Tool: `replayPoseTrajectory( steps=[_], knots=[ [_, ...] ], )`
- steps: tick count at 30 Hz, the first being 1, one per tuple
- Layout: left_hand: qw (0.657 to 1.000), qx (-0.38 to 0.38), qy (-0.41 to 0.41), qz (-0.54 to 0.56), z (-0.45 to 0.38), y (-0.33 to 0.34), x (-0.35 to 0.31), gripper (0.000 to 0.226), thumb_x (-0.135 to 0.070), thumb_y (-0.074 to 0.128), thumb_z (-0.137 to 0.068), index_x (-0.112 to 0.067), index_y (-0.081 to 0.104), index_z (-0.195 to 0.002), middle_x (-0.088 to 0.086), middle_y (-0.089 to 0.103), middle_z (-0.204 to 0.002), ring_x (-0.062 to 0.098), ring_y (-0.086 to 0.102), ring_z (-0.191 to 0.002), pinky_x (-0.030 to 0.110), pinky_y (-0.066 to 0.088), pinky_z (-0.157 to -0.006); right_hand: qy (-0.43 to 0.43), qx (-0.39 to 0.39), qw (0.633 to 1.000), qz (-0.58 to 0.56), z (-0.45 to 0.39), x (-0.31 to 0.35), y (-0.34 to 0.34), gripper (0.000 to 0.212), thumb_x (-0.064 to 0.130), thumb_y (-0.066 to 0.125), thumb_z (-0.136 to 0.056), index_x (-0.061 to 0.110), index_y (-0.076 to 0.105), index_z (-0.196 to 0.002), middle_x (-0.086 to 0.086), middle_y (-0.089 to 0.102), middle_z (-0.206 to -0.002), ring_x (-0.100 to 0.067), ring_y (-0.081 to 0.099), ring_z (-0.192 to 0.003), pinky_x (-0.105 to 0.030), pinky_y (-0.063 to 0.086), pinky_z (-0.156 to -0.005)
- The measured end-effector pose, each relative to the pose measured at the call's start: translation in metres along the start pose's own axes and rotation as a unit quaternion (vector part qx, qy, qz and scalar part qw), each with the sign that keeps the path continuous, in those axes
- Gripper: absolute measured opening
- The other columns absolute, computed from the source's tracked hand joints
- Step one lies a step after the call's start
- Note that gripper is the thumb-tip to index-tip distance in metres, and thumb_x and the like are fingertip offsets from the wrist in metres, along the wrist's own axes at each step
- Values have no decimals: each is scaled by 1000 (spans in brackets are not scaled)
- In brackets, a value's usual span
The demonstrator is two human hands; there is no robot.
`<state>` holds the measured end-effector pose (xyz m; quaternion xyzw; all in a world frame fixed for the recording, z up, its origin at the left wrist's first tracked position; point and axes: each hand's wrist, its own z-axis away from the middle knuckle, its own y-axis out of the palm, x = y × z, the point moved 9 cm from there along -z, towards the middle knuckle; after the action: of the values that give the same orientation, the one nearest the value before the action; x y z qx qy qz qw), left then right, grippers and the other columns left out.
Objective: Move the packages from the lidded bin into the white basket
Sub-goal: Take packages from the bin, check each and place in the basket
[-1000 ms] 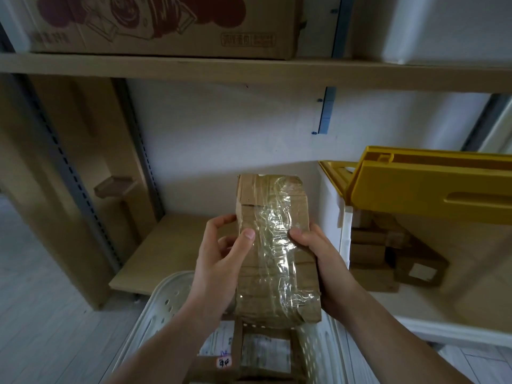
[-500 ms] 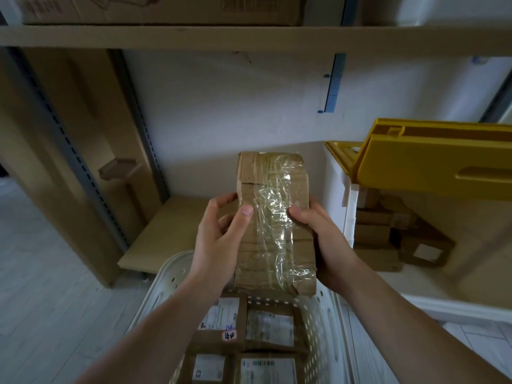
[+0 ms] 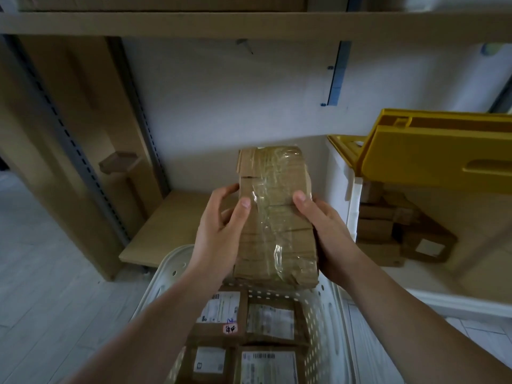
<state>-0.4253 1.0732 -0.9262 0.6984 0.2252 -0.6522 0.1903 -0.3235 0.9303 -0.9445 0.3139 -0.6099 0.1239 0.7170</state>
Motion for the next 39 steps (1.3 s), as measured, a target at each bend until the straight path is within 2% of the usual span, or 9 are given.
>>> replayPoseTrajectory(
  steps=[3, 6, 11, 15, 18, 21, 27, 36, 39],
  knots=[
    [998, -20, 8, -66, -3, -6, 3, 34, -34, 47, -106, -37, 49, -139, -11, 76, -106, 5, 73, -95, 32, 61, -79, -25, -29, 999, 39, 1, 2, -1, 62, 58, 69, -77, 18, 65, -124, -3, 77, -113, -21, 74, -105, -42, 60, -90],
    [996, -34, 7, -84, -3, -9, 3, 38, -31, 44, -108, -38, 46, -146, -13, 70, -118, 7, 68, -107, 39, 57, -94, -41, -47, 996, 65, 1, 3, -2, 30, 42, 57, -99, 22, 69, -118, 4, 78, -105, -15, 74, -102, -33, 60, -84],
    [997, 57, -43, 13, 10, 11, 0, 43, -44, 55, -96, -44, 40, -136, -15, 65, -109, -6, 71, -83, 17, 57, -60, -56, -54, 993, 84, 2, 6, 1, 30, 25, 42, -110, 29, 71, -117, 3, 78, -106, -12, 74, -99, -28, 60, -79],
    [997, 72, -22, -6, 9, 14, 0, 83, -52, 80, -65, -45, 35, -134, -15, 64, -118, -2, 69, -99, 21, 60, -74, -51, -43, 993, 94, 4, 5, 4, 33, 25, 42, -109, 37, 73, -110, 5, 78, -106, -13, 74, -100, -28, 60, -74],
    [998, 51, -18, -14, 9, 6, 0, 92, -49, 85, -59, -41, 36, -137, -16, 64, -118, -3, 68, -100, 25, 60, -80, -36, -21, 995, 87, 4, 2, 9, 33, 28, 42, -109, 36, 73, -118, -1, 76, -113, -23, 72, -108, -42, 60, -84],
    [999, 37, -20, 29, 7, 1, 2, 89, -45, 92, -62, -35, 44, -136, -9, 69, -118, 5, 71, -102, 35, 62, -86, -19, 23, 998, 64, 4, 1, 19, 36, 37, 42, -107, 27, 69, -128, -10, 73, -121, -32, 68, -116, -56, 52, -103],
    [979, 93, -56, 171, 10, 16, 13, 72, -37, 79, -74, -23, 51, -139, 4, 74, -119, 25, 72, -110, 43, 61, -88, 37, 158, 986, -41, 14, -7, 51, 63, 58, 26, -101, 19, 57, -139, -15, 66, -134, -33, 63, -125, -46, 54, -102],
    [979, 125, -15, 160, 9, 20, 10, 59, -32, 64, -88, -27, 47, -144, 1, 70, -127, 21, 66, -121, 42, 58, -96, 9, 125, 992, 9, 8, -9, 38, 61, 55, 29, -101, 18, 57, -140, -12, 66, -134, -29, 63, -125, -42, 54, -102],
    [979, 128, -5, 155, 9, 21, 8, 55, -32, 62, -89, -30, 49, -142, -2, 70, -127, 19, 66, -122, 44, 57, -99, 12, 102, 994, 43, 2, -16, 29, 62, 67, 41, -97, 26, 55, -142, -10, 64, -137, -31, 61, -128, -57, 44, -111]
  ],
)
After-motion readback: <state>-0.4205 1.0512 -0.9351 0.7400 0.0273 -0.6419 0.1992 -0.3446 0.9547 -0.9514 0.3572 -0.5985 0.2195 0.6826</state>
